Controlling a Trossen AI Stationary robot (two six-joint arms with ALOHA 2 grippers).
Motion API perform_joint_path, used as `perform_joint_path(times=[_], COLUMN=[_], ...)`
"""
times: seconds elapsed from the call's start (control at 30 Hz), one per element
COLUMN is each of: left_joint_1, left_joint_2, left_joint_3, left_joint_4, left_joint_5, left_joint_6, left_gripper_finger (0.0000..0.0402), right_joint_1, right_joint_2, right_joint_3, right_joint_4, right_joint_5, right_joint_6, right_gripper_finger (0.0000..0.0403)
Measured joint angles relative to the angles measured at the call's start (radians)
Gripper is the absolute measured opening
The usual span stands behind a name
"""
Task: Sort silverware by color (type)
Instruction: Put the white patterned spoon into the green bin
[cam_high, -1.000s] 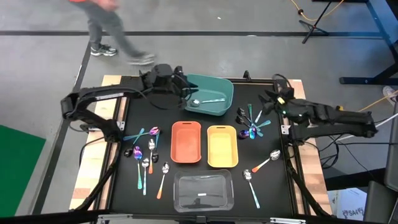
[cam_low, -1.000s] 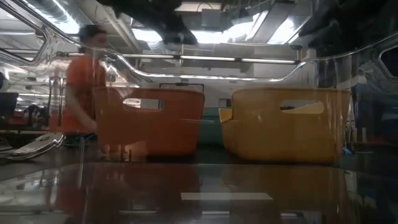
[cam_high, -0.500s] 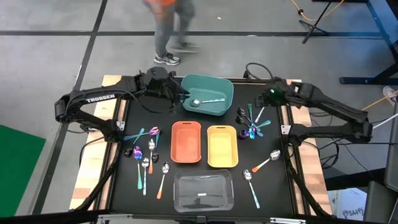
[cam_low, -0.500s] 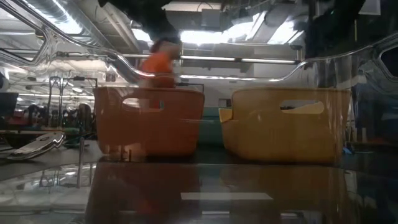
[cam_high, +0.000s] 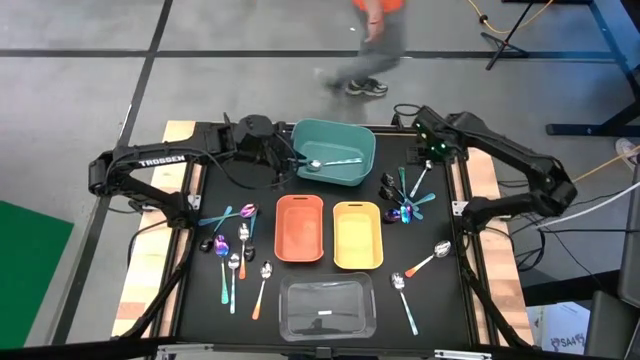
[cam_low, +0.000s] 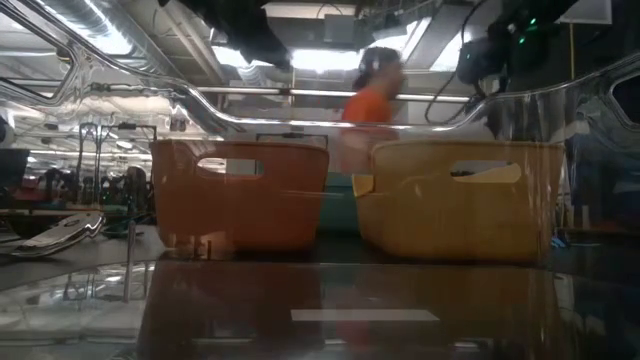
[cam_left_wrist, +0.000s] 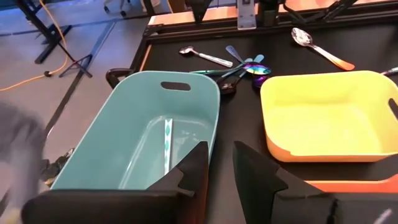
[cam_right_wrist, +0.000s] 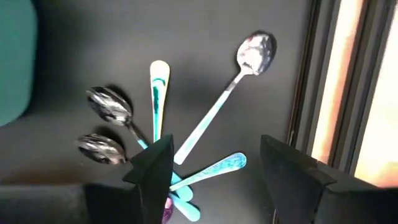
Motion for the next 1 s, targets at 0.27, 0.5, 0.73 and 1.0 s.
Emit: perform_joint_path(times=[0.27,0.5,0.73,1.0], left_joint_1=[-0.005,-0.005,-0.004,-0.004], left_joint_2=[0.000,0.000,0.000,0.000], left_joint_3=[0.000,0.000,0.000,0.000], left_joint_4=[0.000,-0.001,-0.003,-0.003], left_joint_5=[-0.001,-0.001,-0.001,-0.001], left_joint_6=[0.000,0.000,0.000,0.000], left_gripper_finger=[0.0069,0.0069,0.0069,0.0069], right_joint_1=[-0.044,-0.043,-0.094,-0.134], right_joint_2=[0.128,0.205,0.247,0.263], right_joint_3=[0.000,-0.030,-0.107,-0.155], right_joint_4=[0.000,0.030,0.143,0.203], right_joint_5=[-0.014,-0.016,-0.039,-0.070], right_joint_6=[-0.023,-0.028,-0.029,-0.002], right_gripper_finger=[0.0225,0.0225,0.0225,0.0225])
